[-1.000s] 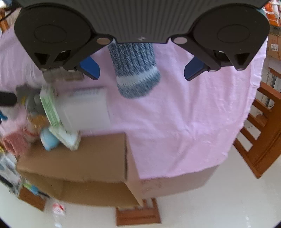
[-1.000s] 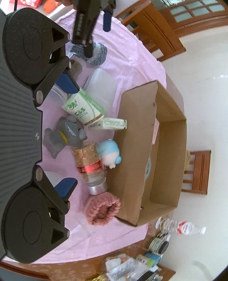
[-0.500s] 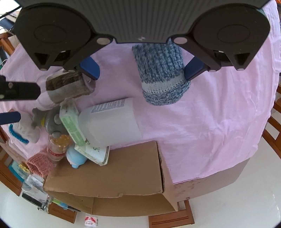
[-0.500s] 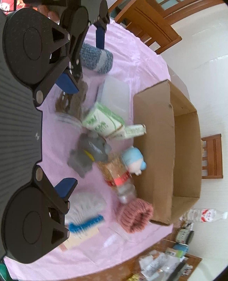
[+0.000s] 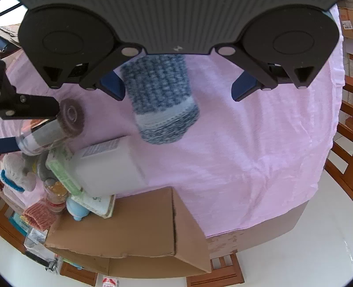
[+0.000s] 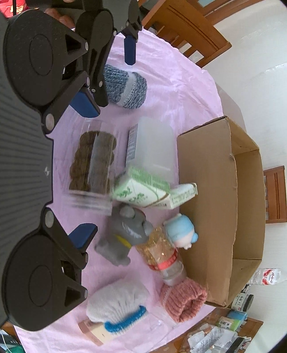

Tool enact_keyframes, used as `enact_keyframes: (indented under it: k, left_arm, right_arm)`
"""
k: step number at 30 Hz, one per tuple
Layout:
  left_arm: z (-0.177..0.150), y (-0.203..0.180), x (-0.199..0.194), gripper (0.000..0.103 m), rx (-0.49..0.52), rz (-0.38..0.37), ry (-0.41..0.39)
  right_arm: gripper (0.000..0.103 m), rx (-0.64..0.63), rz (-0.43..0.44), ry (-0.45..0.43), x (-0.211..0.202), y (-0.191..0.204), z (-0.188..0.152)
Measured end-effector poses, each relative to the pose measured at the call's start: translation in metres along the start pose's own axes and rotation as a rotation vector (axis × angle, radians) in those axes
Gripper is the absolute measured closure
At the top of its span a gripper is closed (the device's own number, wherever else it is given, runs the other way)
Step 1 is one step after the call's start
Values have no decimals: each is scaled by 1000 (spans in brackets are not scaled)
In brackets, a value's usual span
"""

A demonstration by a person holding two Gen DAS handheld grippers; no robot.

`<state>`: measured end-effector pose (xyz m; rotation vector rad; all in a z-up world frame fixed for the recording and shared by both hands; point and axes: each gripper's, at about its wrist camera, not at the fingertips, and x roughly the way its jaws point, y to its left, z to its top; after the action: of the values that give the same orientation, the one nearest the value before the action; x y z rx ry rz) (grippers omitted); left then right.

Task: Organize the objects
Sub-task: 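Grasp the blue knit cuff with the left tool while the right tool grasps the cookie jar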

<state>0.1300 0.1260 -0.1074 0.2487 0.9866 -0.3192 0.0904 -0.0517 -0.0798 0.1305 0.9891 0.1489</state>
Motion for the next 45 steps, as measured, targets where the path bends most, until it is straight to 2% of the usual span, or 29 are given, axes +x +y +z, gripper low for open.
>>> enact_keyframes:
  k: [6,11,17,23,26,32,35,45]
  left_arm:
    - [-4,12,-3,1,-22,-13,4]
    - [-5,11,-5,2,-42,-17,-3]
    - [1,1,1,9,-99,-48,-18]
    - [3,-3,5,19,-140,-50,-15]
    - [4,-3,5,22,-148,-46,-17]
    - [6,-3,5,37,-133,-26,-7]
    - [8,-2,3,45,-137,-45,-3]
    - [16,1,-3,47,-101,-83,31]
  right_arm:
    - [0,-29,-57,4,12,14,1]
    - [0,-43,-95,9,8,7,-3]
    - [0,19,-86,34,17,-1,-2]
    - [0,-22,-132,18,23,9,1]
    - [2,-23,-131,28,25,7,3]
    - [5,-41,-121,48,25,6,4]
    - [5,-48,-110,55,23,5,4]
    - [5,-111,-64,53,7,3,12]
